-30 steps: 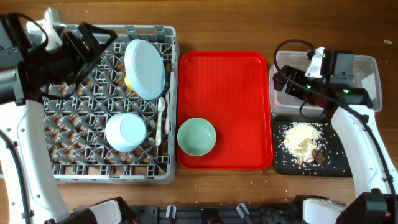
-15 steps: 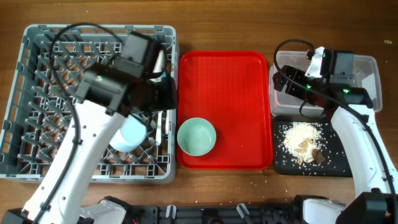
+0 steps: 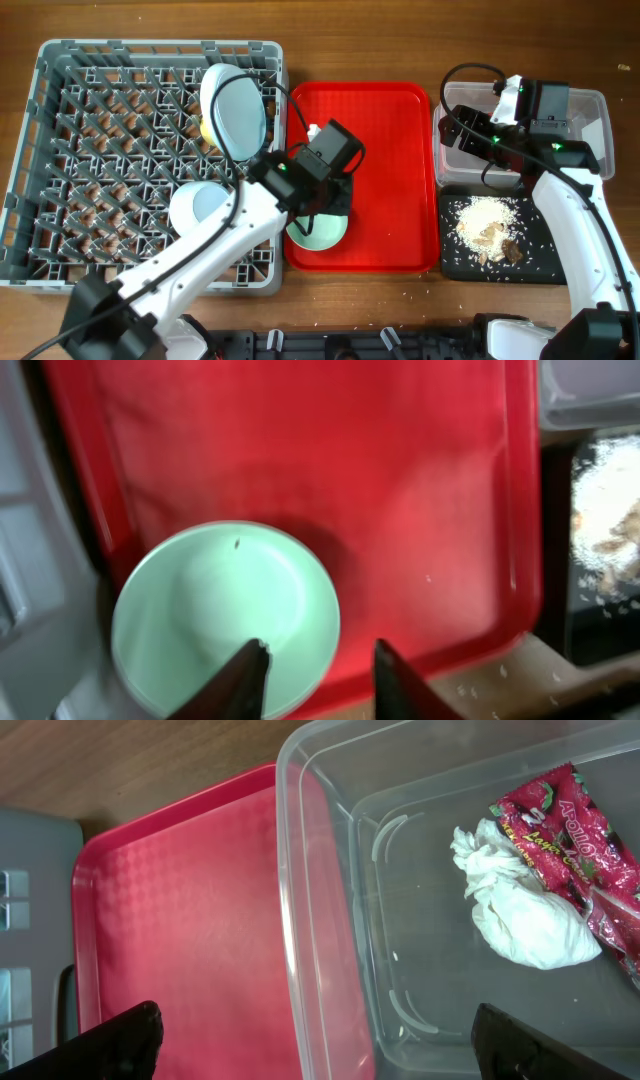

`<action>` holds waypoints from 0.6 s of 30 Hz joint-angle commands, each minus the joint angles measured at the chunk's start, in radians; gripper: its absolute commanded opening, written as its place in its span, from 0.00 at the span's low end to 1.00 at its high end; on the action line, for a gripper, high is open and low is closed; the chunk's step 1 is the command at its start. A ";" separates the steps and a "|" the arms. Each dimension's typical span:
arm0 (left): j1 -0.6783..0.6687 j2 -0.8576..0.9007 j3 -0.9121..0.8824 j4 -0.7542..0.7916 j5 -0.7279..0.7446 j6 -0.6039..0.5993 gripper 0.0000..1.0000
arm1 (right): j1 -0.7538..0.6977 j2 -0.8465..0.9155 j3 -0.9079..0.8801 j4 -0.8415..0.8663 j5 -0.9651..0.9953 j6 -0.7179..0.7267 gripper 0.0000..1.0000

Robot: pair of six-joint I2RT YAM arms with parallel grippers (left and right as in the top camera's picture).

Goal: Sort waste into correct bins and load items into the dishwasher rack
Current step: 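Reach the left gripper to the green bowl and grasp it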

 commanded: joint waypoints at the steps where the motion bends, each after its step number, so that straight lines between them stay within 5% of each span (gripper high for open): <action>1: -0.026 0.056 -0.047 0.047 -0.017 -0.004 0.32 | -0.002 0.010 0.019 0.002 -0.010 -0.005 1.00; 4: -0.069 0.100 -0.047 0.061 -0.005 -0.004 0.31 | -0.002 0.010 0.019 0.003 -0.010 -0.005 1.00; 7: -0.118 0.159 -0.047 0.082 -0.024 -0.008 0.19 | -0.002 0.010 0.019 0.002 -0.010 -0.005 1.00; 11: -0.154 0.230 -0.047 0.082 -0.164 -0.084 0.20 | -0.002 0.010 0.019 0.002 -0.010 -0.005 1.00; 18: -0.154 0.293 -0.047 0.086 -0.129 -0.086 0.23 | -0.002 0.010 0.019 0.003 -0.010 -0.005 1.00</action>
